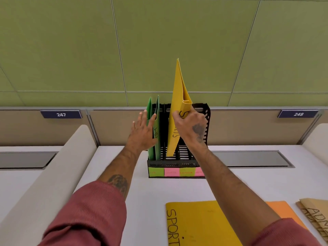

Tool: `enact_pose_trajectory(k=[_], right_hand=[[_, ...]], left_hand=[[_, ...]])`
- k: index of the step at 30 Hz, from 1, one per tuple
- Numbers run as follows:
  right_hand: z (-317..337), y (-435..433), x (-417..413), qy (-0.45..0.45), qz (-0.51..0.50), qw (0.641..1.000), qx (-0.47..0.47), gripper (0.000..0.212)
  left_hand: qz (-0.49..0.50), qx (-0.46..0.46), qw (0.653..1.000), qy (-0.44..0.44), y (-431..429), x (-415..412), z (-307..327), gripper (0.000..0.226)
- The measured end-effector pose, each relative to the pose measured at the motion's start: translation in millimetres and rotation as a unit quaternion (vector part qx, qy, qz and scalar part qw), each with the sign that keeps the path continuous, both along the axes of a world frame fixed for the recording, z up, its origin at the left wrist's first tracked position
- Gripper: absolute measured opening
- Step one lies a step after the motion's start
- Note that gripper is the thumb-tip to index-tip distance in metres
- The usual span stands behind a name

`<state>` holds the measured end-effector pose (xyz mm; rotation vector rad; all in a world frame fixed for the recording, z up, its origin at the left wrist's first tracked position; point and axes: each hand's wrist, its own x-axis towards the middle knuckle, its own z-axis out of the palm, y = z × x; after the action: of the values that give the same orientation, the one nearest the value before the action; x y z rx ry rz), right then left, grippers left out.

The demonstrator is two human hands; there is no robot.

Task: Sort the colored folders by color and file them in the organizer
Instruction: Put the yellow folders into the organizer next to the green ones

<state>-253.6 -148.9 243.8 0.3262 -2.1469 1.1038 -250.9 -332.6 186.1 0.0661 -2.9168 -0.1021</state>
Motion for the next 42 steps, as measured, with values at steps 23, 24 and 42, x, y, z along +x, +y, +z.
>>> enact_pose_trajectory(k=[23, 24, 42], right_hand=[[-29, -20, -34, 0.007, 0.0, 1.0, 0.011, 0.022], [-31, -19, -34, 0.007, 0.002, 1.0, 0.013, 0.021], [-79, -52, -41, -0.135, 0.016, 0.991, 0.015, 0.021]], left_hand=[[-0.004, 0.049, 0.998, 0.046, -2, -8, -16, 0.109], [-0.005, 0.051, 0.998, 0.046, -2, -7, -16, 0.109], [-0.012, 0.047, 0.998, 0.05, -5, -1, -15, 0.117]])
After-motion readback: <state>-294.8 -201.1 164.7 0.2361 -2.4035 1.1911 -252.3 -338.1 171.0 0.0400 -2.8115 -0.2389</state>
